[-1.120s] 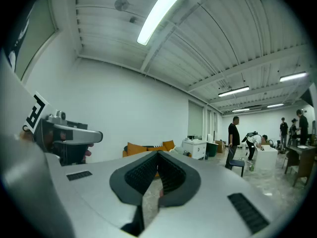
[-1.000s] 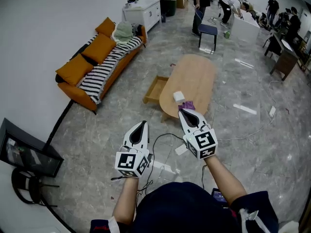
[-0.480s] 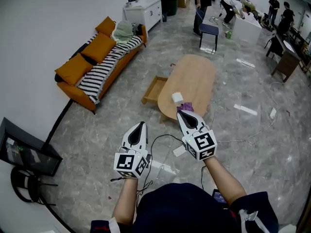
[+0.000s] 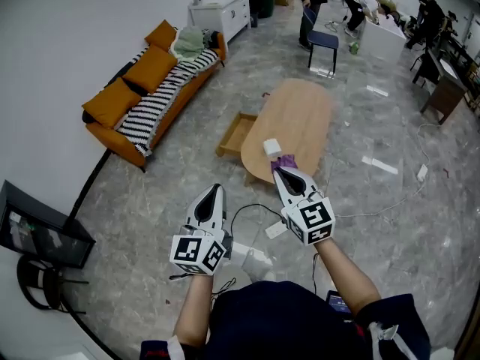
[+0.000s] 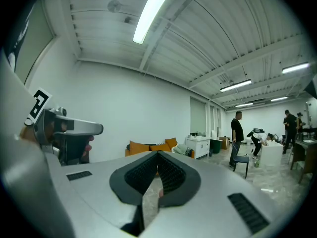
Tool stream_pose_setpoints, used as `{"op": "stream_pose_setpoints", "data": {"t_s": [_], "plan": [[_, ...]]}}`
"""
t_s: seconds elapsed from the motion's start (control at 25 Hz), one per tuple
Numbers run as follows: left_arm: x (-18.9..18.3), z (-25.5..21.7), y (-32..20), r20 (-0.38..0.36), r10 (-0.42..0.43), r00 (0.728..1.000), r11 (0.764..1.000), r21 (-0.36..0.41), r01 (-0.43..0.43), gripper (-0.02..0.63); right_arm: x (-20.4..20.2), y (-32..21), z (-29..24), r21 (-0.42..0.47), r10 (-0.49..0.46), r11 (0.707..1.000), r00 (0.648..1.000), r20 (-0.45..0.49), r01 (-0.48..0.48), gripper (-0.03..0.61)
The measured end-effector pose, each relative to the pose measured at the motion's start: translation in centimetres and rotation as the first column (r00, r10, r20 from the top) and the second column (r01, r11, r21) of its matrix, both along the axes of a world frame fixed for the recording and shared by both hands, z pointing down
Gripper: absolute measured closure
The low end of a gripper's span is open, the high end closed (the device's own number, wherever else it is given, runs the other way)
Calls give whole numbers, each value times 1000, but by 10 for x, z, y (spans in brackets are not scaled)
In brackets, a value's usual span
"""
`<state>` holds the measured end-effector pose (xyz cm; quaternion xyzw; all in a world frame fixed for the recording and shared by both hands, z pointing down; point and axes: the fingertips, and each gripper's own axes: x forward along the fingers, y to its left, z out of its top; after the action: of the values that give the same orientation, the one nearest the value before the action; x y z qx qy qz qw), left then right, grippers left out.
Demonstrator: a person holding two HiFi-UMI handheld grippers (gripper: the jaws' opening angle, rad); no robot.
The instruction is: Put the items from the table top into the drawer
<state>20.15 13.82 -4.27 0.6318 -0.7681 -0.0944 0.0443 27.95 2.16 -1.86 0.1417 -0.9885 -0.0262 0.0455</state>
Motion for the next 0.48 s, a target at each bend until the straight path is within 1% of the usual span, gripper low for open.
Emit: {"op": "stream_pose_setpoints", "data": {"t_s": [0.24, 0.48], "plan": [[-17, 2, -9, 5, 0, 1000, 1000, -4, 0, 609, -11, -6, 0, 3, 3, 1000, 1000, -1, -3, 558], [-45, 1, -23, -3, 20, 1000, 1000, -10, -20, 609, -39, -17, -1, -6, 20, 1000, 1000, -9, -20, 558]]}}
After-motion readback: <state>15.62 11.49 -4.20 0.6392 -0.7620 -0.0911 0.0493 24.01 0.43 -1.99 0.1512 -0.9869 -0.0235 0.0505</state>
